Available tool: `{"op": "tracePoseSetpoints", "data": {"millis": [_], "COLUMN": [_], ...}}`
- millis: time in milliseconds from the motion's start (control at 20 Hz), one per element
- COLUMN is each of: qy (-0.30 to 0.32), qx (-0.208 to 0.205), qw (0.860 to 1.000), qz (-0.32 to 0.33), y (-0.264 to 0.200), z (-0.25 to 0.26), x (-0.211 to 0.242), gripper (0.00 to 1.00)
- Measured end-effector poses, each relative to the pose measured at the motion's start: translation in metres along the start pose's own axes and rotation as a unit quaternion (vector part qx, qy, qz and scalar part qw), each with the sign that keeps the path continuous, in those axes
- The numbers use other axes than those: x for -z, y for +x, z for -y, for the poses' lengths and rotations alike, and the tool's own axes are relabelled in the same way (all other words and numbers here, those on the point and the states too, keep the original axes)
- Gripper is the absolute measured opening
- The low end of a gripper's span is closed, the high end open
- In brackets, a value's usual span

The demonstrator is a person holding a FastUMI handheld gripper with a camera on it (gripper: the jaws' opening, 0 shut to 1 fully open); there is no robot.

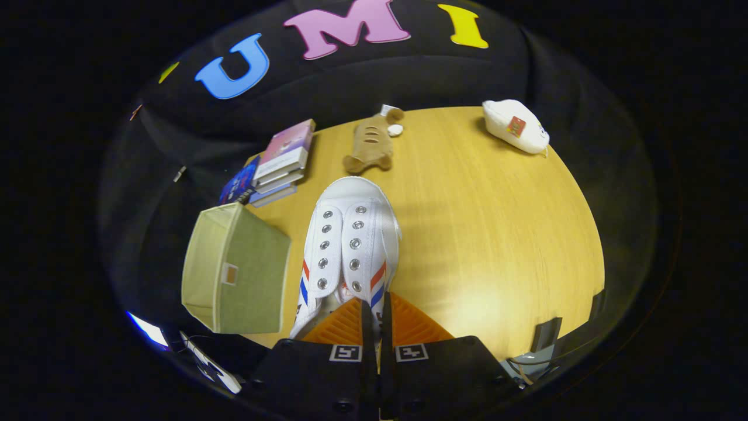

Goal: Open the storage box then place both shoes into the box .Put the left shoe in first, then the right shoe, with the right side of both shoes facing outward in a uniform manner.

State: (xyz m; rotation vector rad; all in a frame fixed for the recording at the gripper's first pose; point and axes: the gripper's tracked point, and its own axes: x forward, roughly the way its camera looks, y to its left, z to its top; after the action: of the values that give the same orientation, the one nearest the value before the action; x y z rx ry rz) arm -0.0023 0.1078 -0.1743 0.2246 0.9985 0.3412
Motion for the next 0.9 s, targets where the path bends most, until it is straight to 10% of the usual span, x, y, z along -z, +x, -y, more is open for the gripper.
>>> {"op": "tracePoseSetpoints", "data": {"millis": [500,900], "qy": [0.002,-0.002], "qx": [-0.088,-0.043], "qw": [0.996,0.998], "qz": [-0.008,-0.052], "y": [0.005,0.063], "z": [-0.197,-0.247], "x": [-0.008,0.047], "gripper": [0.06,0.06]}}
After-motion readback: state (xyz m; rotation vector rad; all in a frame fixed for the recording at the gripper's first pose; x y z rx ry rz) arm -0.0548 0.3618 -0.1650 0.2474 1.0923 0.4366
